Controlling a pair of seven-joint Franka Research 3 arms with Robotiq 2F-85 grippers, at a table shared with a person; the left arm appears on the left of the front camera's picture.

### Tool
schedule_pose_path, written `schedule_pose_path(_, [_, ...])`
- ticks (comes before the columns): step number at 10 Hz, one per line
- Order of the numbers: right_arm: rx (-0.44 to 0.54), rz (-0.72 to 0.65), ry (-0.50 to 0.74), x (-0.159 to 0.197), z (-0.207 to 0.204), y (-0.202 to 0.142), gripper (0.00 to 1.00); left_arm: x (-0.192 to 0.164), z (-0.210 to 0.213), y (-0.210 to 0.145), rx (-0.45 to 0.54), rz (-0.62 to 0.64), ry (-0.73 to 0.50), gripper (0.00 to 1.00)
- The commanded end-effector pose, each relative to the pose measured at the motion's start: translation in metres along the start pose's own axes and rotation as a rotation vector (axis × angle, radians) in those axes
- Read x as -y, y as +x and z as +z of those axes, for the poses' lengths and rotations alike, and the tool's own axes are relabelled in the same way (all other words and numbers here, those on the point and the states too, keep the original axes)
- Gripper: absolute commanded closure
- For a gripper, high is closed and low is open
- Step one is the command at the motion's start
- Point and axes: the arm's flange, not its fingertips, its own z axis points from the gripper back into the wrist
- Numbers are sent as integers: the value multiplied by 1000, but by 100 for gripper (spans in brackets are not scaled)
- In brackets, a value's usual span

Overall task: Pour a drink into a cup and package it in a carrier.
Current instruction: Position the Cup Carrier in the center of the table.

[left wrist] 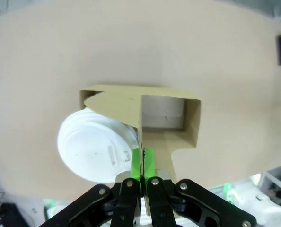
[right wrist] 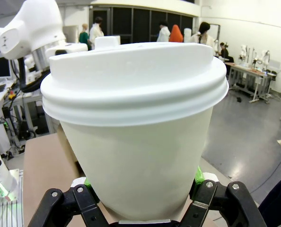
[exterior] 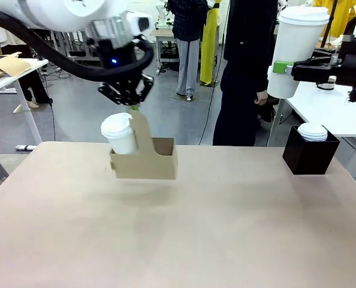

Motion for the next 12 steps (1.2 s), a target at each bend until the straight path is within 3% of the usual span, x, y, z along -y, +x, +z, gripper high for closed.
schedule_pose_path(1, [13,1,3,0,0,2,20,19,-10,-18,17,0,36,98])
schedule_pose_path(3, [13,1,3,0,0,2,20,45,-31,-35,-1,-24,39,98])
schedule_pose_path(9, [13,1,3,0,0,2,20,58,-88,-39,-41,25,69,98])
schedule_pose_path(12, [13,1,3,0,0,2,20,58,-89,-35,-73,4,54,98])
